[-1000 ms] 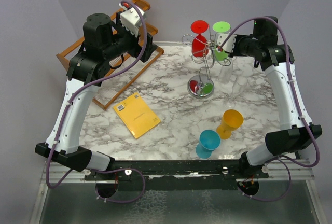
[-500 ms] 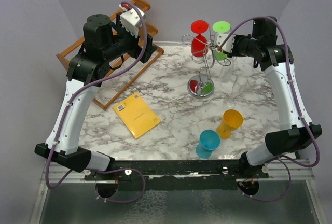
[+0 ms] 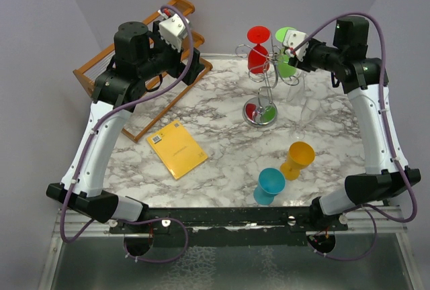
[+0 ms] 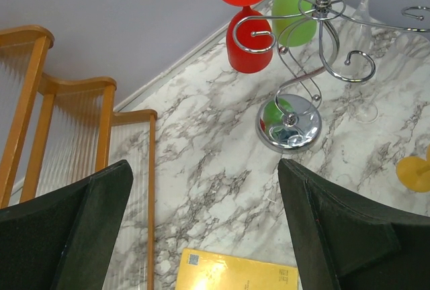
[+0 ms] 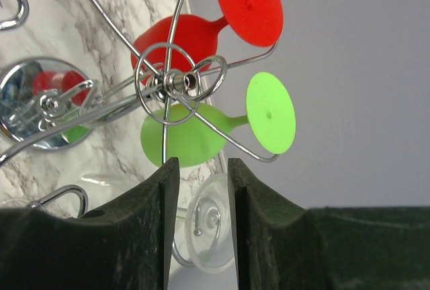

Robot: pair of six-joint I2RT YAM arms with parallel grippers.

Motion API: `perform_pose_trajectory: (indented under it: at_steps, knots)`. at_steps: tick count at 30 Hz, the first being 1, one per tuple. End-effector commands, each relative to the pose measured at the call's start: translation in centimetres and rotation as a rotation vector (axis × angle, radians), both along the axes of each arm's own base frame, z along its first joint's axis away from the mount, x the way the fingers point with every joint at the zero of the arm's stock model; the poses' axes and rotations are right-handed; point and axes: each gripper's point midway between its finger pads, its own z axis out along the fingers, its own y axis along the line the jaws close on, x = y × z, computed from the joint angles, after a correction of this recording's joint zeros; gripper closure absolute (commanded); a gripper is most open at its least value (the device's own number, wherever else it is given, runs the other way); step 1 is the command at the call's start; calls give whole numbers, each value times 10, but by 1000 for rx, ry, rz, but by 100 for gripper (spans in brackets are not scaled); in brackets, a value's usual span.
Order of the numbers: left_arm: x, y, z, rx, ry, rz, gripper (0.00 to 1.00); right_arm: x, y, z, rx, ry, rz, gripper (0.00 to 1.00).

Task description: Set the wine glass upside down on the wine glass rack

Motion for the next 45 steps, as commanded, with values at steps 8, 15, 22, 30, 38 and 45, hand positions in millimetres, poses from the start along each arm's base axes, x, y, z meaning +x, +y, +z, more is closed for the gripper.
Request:
perform_pose_trajectory:
  at_steps: [8, 15, 22, 30, 38, 45]
  knots:
    - [-2, -4, -1, -49, 3, -12, 1, -43, -10, 58, 305, -25, -189, 56]
    - [-2, -8, -30, -37, 58, -36, 1, -89, -47, 44, 312, -17, -297, 54]
    - [-5, -11, -51, -21, 90, -59, 1, -118, -97, -9, 405, 103, -519, 49]
    - [-5, -11, -60, -7, 108, -69, 1, -119, -134, -84, 661, 318, -782, 37]
    - [-4, -11, -64, -6, 120, -74, 1, -100, -142, -110, 752, 394, -838, 37]
    - [-3, -11, -66, -2, 124, -71, 1, -70, -152, -116, 783, 435, -877, 46]
